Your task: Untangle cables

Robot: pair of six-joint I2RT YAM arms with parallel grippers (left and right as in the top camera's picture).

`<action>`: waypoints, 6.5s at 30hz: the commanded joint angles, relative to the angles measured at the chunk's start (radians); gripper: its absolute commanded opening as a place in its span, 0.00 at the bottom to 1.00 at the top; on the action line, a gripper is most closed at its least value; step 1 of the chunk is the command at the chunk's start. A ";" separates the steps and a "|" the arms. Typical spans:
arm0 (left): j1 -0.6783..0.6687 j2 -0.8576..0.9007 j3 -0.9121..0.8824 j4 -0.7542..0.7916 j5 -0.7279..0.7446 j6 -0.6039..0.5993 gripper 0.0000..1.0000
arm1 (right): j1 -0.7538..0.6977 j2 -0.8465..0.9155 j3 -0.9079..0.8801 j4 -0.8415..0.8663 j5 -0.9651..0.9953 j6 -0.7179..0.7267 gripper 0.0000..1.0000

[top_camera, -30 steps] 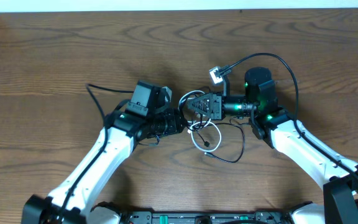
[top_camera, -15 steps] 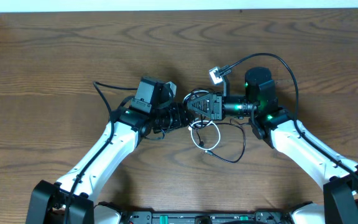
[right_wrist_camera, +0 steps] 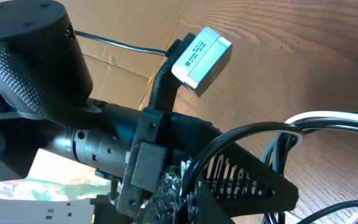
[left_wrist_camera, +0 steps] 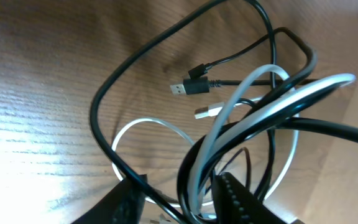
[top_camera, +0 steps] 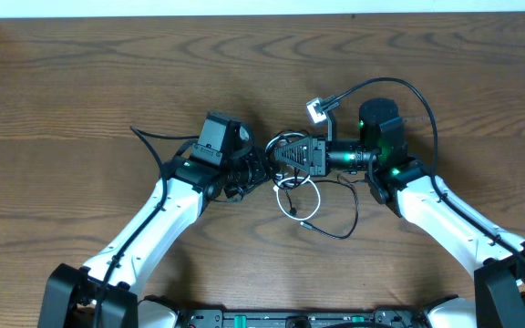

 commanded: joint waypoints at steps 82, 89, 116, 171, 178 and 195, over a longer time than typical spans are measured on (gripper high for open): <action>0.291 -0.313 0.006 -0.155 0.123 0.298 0.08 | -0.562 0.006 0.001 -0.757 0.306 -0.662 0.16; 0.129 -0.312 0.006 -0.054 0.123 0.304 0.08 | -0.397 0.006 0.001 -0.744 -0.021 -0.845 0.26; -0.043 -0.234 0.006 0.132 0.112 0.255 0.08 | -0.068 0.006 0.001 -0.380 -0.241 -0.055 0.54; -0.058 -0.234 0.006 -0.011 0.010 0.270 0.08 | 0.003 0.006 0.001 -0.381 -0.050 -0.009 0.52; -0.058 -0.234 0.006 0.035 0.048 0.251 0.08 | 0.025 0.006 0.001 -0.363 -0.050 0.032 0.44; -0.058 -0.234 0.006 0.058 0.081 0.264 0.08 | 0.037 0.006 0.001 -0.414 0.024 -0.042 0.01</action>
